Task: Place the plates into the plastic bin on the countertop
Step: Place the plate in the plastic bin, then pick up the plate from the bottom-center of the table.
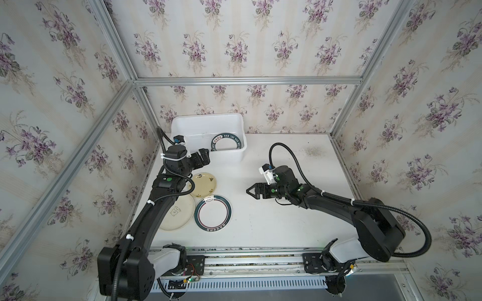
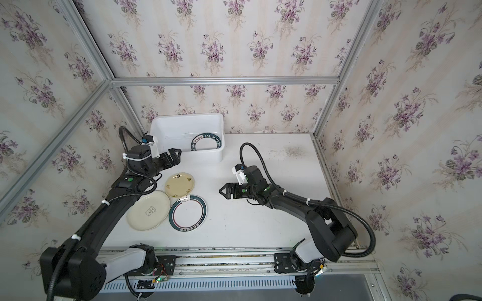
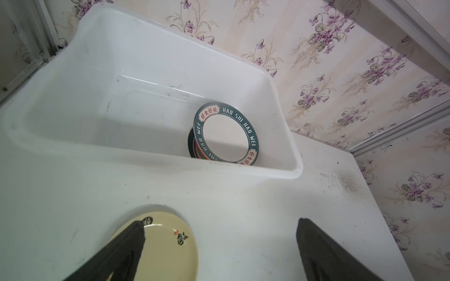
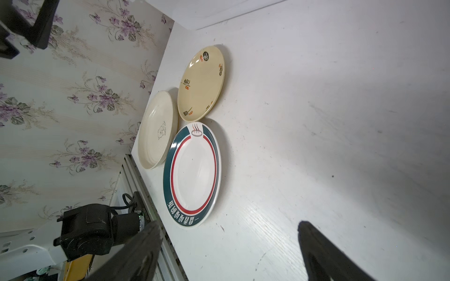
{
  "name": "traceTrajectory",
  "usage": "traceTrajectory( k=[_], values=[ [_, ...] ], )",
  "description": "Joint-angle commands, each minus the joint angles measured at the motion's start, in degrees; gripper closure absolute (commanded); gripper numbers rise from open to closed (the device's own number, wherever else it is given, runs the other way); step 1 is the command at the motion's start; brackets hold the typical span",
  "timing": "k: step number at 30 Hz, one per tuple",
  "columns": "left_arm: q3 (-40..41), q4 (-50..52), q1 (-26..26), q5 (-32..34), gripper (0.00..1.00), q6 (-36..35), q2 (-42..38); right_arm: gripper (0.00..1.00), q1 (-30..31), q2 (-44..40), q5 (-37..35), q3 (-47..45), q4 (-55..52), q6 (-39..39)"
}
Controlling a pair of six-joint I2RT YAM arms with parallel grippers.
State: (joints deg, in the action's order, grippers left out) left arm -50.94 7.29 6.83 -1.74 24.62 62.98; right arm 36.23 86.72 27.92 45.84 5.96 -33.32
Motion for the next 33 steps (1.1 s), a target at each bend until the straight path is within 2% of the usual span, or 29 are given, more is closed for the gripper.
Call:
traceTrajectory(
  k=[1, 3, 6, 8, 13, 18, 33],
  values=[
    [6.0, -3.0, 0.1, 2.5, 0.00, 1.3, -6.1, 0.13, 1.1, 3.3, 3.2, 2.3, 0.9, 1.7],
    [9.8, -3.0, 0.1, 1.7, 0.00, 2.1, -10.1, 0.15, 2.1, 5.7, 3.4, 3.9, 0.5, 2.2],
    [14.3, -2.7, 0.2, -1.3, 0.00, 3.1, -15.0, 0.25, 3.7, 9.8, 3.5, 6.9, -0.4, 2.1],
    [16.5, -2.1, 0.3, -3.0, 0.00, 3.8, -17.0, 0.29, 4.4, 12.6, 5.2, 8.3, 0.6, 1.2],
    [19.7, -1.4, 0.6, -6.9, 0.00, 4.5, -18.7, 0.41, 6.5, 16.9, 5.7, 9.9, 3.4, -0.6],
    [21.0, -1.4, 0.8, -5.7, 0.00, 3.4, -18.3, 0.53, 8.5, 19.6, 4.7, 11.5, 2.1, -0.9],
    [20.2, -1.9, 0.8, -7.2, 0.00, 2.0, -19.6, 0.64, 11.6, 26.7, 4.5, 17.2, -0.7, -2.2]
  ],
)
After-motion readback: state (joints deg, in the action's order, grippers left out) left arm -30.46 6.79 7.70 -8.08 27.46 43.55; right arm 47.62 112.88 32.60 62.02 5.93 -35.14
